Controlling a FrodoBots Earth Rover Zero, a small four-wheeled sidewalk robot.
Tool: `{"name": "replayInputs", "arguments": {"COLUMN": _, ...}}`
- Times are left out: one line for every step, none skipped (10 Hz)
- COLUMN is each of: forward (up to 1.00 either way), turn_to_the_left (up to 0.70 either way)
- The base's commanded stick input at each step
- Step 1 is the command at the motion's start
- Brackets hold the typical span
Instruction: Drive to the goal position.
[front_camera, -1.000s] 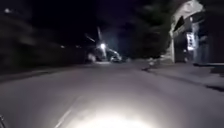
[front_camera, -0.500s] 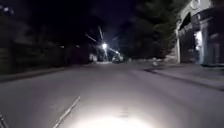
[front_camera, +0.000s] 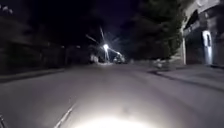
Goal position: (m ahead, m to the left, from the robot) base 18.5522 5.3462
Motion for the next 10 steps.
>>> {"name": "replayInputs", "arguments": {"forward": 0.97, "turn_to_the_left": 0.05}}
{"name": "replayInputs", "arguments": {"forward": 0.97, "turn_to_the_left": 0.05}}
{"name": "replayInputs", "arguments": {"forward": 0.97, "turn_to_the_left": 0.05}}
{"name": "replayInputs", "arguments": {"forward": 0.97, "turn_to_the_left": 0.05}}
{"name": "replayInputs", "arguments": {"forward": 0.97, "turn_to_the_left": 0.05}}
{"name": "replayInputs", "arguments": {"forward": 0.97, "turn_to_the_left": 0.05}}
{"name": "replayInputs", "arguments": {"forward": 0.97, "turn_to_the_left": 0.05}}
{"name": "replayInputs", "arguments": {"forward": 0.97, "turn_to_the_left": 0.05}}
{"name": "replayInputs", "arguments": {"forward": 0.97, "turn_to_the_left": 0.05}}
{"name": "replayInputs", "arguments": {"forward": 0.97, "turn_to_the_left": 0.05}}
